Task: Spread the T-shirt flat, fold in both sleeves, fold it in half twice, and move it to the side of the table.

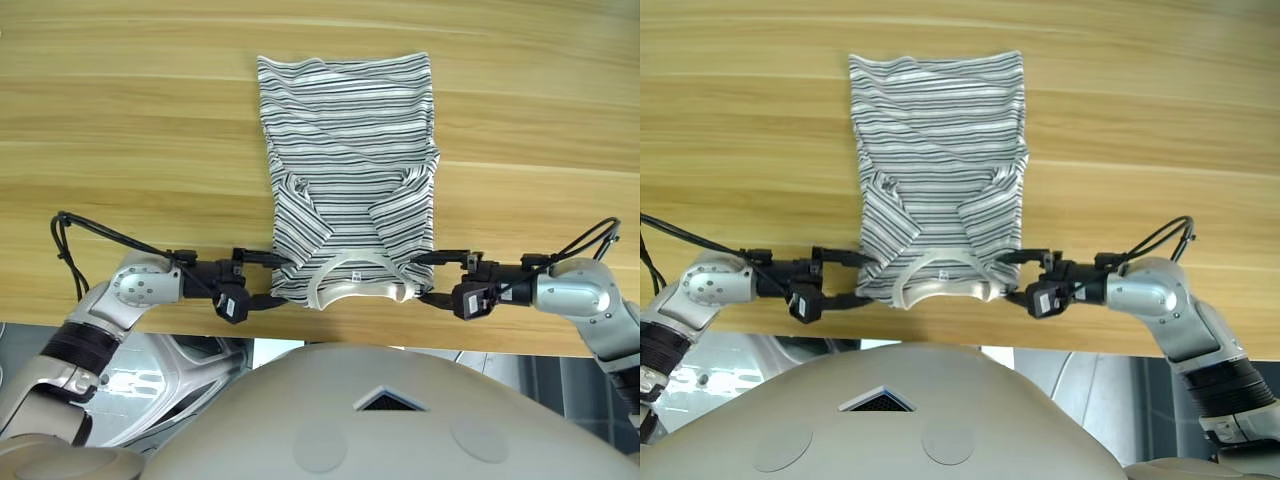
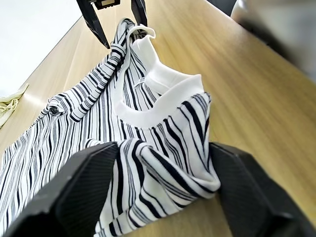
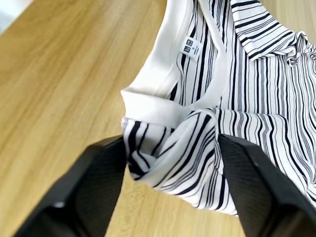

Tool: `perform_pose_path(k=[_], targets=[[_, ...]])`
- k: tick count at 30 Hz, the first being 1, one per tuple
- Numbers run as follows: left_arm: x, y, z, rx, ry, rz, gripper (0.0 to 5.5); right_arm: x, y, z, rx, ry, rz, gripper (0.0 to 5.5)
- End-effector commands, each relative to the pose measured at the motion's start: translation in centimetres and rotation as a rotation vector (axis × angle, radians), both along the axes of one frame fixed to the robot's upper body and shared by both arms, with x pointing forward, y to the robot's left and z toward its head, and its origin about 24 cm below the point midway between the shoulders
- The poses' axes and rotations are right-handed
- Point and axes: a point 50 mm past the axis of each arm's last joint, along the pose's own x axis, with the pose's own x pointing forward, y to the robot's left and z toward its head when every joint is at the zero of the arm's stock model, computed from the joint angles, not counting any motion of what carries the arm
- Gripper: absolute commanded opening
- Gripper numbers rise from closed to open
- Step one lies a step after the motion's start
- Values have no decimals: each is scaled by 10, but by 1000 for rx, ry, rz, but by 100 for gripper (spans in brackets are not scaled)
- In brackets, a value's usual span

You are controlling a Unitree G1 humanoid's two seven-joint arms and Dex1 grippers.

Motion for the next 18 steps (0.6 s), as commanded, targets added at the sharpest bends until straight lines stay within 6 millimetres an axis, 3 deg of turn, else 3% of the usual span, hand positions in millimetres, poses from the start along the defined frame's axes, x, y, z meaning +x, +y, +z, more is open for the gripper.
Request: perform_pose_path(k=[1,11,15,18], targets=[[2,11,-12,121,20,23,282,2,-4,2,-33,-11,-6,256],[6,8,-12,112,4,28,130,3,-6,5,-35,-23,-9,92],[8,5,-9,88,2,30,123,5,-5,9,-18,-43,-10,21],[10,3,-6,69,-6,31,123,6,-4,11,-11,-56,-6,7]])
